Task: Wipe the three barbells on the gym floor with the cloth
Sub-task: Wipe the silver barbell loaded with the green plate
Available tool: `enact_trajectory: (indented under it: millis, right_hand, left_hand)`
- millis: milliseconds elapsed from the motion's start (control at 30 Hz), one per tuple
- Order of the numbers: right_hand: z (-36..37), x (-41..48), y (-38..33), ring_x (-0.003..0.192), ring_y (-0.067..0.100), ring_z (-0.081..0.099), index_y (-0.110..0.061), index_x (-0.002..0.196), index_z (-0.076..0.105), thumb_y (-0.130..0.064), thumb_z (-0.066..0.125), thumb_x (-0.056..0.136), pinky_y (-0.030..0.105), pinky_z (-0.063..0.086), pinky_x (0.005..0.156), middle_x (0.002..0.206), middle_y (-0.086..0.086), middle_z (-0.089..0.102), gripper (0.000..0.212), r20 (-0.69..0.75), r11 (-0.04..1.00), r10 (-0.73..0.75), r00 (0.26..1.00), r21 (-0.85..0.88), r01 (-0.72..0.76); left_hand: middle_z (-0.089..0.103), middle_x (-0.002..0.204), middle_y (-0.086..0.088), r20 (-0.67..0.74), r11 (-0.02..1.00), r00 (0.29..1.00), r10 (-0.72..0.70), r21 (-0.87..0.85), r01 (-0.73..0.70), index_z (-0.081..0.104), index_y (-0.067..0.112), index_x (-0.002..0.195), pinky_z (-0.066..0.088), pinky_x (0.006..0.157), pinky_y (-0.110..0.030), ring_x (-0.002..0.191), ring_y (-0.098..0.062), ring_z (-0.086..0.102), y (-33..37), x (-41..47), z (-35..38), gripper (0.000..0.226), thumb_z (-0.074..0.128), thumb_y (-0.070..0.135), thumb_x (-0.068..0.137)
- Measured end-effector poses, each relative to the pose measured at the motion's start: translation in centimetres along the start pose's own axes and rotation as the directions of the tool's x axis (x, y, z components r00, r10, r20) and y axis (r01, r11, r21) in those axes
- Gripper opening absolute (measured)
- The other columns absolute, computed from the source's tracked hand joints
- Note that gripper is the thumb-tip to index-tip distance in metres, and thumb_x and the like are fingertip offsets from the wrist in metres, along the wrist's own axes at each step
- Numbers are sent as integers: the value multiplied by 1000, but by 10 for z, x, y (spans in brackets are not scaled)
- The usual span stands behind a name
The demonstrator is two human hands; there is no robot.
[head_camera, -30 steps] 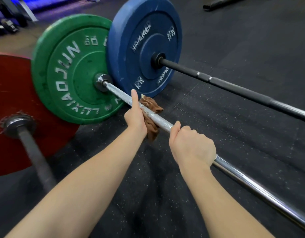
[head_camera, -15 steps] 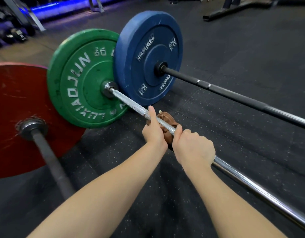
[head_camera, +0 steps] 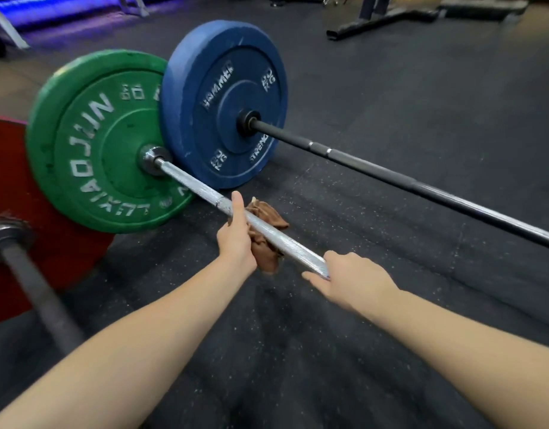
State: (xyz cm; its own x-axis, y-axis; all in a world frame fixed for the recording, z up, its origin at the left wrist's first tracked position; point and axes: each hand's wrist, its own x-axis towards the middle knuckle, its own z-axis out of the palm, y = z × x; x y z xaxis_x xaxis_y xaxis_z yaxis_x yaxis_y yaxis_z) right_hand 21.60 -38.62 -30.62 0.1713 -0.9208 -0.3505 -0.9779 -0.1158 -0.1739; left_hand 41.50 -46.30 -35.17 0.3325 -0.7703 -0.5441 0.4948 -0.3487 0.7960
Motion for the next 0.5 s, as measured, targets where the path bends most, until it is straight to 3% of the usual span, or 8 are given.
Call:
enact_trajectory:
  millis: [133,333,500]
  right_hand:
    - [2,0,-5,76,25,50,-19,105,45,-70,38,99,36,40,66,77,-5,42,51,-34,999,34,999,-9,-34]
    - [3,-7,-10,81,26,53,-19,112,50,-76,34,96,36,40,67,87,-3,49,61,-68,995,90,994,-34,-92]
    - [-10,-22,-4,87,24,56,-22,121,51,-76,40,94,36,43,72,98,-2,56,61,43,994,110,993,-5,-110]
  left_hand:
    - [78,103,-6,21,999,999,-29,30,29,72,13,111,59,93,-47,92,-25,76,7,-10,1,76,73,78,72]
    - [75,108,-9,39,995,995,-95,-7,95,67,13,113,57,95,-53,95,-31,74,8,-32,0,82,79,77,64]
    - [73,108,-8,-12,995,995,-96,-34,95,68,16,113,56,97,-52,94,-31,72,3,-42,6,81,83,76,61]
